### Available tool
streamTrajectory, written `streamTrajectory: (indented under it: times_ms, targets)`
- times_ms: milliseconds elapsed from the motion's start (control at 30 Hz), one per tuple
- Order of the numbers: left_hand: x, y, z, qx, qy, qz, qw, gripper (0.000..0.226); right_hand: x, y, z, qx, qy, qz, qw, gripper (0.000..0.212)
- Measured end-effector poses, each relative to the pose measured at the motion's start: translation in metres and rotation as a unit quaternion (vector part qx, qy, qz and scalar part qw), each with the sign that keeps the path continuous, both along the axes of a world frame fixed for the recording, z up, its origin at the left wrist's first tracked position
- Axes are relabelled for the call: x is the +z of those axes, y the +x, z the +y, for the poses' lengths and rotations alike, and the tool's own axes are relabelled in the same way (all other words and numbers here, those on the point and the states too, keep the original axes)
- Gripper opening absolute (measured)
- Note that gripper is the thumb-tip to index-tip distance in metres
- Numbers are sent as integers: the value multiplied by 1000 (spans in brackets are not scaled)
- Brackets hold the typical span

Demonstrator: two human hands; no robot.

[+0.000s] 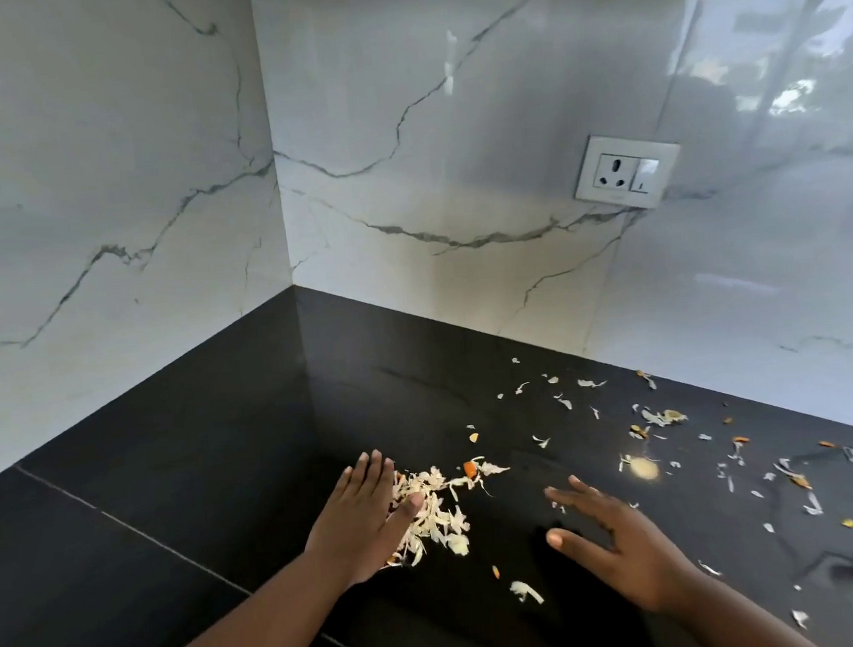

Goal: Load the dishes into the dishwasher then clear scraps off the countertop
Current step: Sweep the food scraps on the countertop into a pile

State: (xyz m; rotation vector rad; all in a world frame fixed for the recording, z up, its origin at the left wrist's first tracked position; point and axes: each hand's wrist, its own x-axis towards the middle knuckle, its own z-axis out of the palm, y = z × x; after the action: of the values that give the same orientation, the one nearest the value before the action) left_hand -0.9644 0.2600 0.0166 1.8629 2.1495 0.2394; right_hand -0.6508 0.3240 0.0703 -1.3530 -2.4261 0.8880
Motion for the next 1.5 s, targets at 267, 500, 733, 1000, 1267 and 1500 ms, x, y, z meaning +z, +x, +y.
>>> streamTrajectory:
  times_ms: [267,500,733,1000,1267,1500]
  targets:
    - [1,57,2,39,13,-35,999,106,-2,41,-24,-52,8,28,998,81]
    - [-4,104,-4,30,38,-70,996,98,-14,78,-43,-114,12,35,993,98]
    - [1,109,-10,90,131,-119,980,91,-10,115,-61,-122,50,12,991,101]
    - [5,208,-34,-50,136,38,989,92,-11,219,-88,-88,140,-150,975,98]
    - [-8,330,-44,-13,125,32,992,114,-10,349,-121,-184,135,-91,970,104]
    - [-10,356,-38,86,93,100,987,112,-27,413,-124,-176,44,-168,969,137]
